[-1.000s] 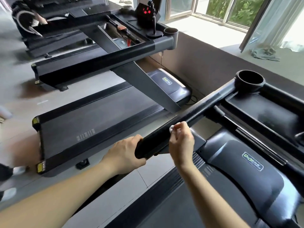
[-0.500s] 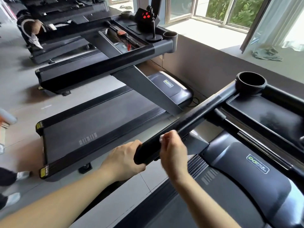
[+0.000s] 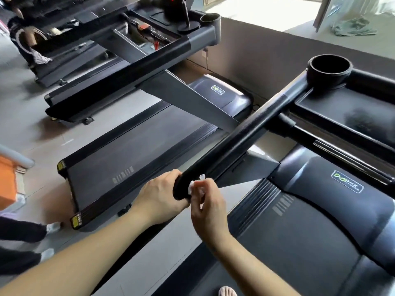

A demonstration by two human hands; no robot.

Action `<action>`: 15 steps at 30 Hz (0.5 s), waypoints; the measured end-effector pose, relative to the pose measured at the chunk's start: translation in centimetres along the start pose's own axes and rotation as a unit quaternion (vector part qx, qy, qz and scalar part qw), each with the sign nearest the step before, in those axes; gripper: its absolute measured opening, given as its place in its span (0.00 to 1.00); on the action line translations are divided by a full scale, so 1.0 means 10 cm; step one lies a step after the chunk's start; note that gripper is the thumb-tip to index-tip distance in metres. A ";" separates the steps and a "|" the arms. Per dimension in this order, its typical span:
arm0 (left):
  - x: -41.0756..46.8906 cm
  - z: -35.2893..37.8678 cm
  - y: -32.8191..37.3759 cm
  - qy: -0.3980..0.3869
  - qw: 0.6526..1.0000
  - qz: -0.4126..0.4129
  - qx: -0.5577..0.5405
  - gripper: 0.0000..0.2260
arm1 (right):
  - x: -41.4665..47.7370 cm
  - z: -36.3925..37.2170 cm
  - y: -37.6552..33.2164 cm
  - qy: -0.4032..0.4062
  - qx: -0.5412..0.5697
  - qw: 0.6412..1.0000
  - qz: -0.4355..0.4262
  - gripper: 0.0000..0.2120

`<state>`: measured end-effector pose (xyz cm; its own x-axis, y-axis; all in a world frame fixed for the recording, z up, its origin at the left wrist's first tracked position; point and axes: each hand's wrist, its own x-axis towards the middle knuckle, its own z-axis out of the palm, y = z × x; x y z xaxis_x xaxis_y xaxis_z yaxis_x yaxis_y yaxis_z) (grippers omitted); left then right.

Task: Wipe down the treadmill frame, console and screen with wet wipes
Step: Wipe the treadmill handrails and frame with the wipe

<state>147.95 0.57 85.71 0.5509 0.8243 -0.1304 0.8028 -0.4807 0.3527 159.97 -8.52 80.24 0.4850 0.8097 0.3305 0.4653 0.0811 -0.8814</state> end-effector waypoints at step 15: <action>0.05 -0.06 -0.02 -0.023 0.999 -0.002 -0.044 0.18 | -0.10 0.13 -0.08 0.031 0.119 0.984 0.127 0.07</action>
<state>147.89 1.27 86.13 0.5586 0.8111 -0.1735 0.7833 -0.4470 0.4320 158.17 -8.61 80.16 0.6112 0.7849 0.1023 0.1397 0.0203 -0.9900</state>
